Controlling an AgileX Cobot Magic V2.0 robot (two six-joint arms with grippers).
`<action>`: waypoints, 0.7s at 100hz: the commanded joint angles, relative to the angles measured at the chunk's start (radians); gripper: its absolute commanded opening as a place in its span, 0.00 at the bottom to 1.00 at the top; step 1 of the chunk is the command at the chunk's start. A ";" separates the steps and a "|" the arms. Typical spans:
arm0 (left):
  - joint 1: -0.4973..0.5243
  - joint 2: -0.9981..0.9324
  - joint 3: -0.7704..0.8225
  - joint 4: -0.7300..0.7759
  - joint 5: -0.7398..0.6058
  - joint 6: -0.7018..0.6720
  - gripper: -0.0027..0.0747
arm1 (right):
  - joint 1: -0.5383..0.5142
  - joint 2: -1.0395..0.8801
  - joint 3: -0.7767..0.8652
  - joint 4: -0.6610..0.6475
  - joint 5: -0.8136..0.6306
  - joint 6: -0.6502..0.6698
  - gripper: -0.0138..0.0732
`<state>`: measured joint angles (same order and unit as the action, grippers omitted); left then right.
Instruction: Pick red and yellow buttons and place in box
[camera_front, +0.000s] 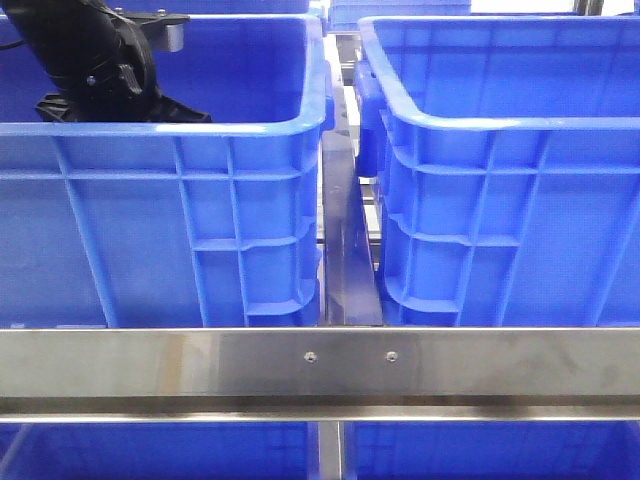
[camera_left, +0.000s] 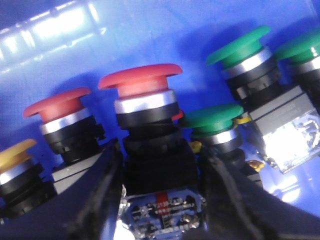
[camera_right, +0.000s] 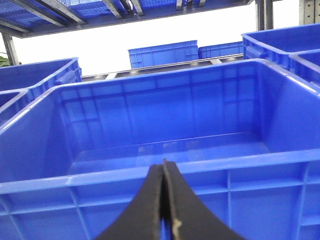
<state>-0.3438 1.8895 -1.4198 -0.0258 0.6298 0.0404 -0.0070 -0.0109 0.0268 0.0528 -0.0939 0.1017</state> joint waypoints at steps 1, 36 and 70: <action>-0.006 -0.061 -0.032 -0.003 -0.043 -0.010 0.01 | 0.001 -0.024 -0.019 -0.010 -0.083 -0.004 0.08; -0.034 -0.264 -0.032 -0.013 -0.022 -0.010 0.01 | 0.001 -0.024 -0.019 -0.010 -0.083 -0.004 0.08; -0.189 -0.505 0.035 -0.013 -0.003 -0.010 0.01 | 0.001 -0.024 -0.019 -0.010 -0.084 -0.004 0.08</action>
<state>-0.4883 1.4764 -1.3874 -0.0277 0.6768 0.0404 -0.0070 -0.0109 0.0268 0.0528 -0.0939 0.1017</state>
